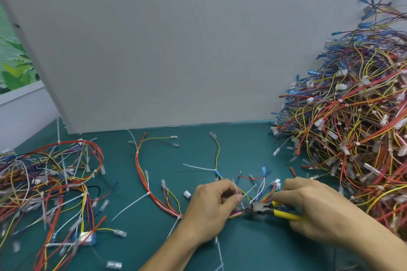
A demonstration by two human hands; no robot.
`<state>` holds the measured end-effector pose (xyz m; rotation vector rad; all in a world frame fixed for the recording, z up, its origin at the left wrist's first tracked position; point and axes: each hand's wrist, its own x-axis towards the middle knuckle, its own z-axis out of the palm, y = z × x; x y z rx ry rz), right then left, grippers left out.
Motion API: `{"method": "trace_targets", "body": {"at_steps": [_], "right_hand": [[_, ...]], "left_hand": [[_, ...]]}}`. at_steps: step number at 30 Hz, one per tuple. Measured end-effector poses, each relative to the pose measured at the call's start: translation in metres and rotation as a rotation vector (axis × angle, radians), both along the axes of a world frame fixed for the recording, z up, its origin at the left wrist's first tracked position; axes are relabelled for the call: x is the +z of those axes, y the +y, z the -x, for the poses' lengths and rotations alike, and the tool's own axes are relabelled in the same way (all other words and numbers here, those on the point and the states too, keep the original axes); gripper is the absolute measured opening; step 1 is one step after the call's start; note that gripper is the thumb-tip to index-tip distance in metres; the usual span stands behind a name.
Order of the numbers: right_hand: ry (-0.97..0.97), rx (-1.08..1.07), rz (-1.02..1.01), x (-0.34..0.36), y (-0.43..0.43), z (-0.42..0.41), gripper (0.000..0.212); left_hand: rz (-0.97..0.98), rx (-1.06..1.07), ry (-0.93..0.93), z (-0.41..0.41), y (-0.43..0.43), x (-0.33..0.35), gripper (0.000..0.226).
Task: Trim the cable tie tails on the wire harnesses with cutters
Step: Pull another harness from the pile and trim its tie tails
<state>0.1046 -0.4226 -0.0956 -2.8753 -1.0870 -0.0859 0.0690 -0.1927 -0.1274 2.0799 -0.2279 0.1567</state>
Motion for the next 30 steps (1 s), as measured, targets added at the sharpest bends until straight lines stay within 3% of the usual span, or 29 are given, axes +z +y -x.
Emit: {"method": "trace_targets", "body": {"at_steps": [24, 27, 30], "right_hand": [[0.058, -0.059, 0.075, 0.0039, 0.0059, 0.0049, 0.04], [0.068, -0.083, 0.083, 0.0046, 0.0078, 0.0057, 0.032], [0.079, -0.131, 0.071, 0.0067, 0.0086, 0.0067, 0.027]], "left_hand": [[-0.022, 0.023, -0.023, 0.0016, -0.0024, 0.0005, 0.021], [0.067, 0.032, 0.019, 0.0012, -0.0011, 0.0003, 0.021], [0.279, 0.06, 0.094, 0.0004, 0.0035, 0.0017, 0.018]]}}
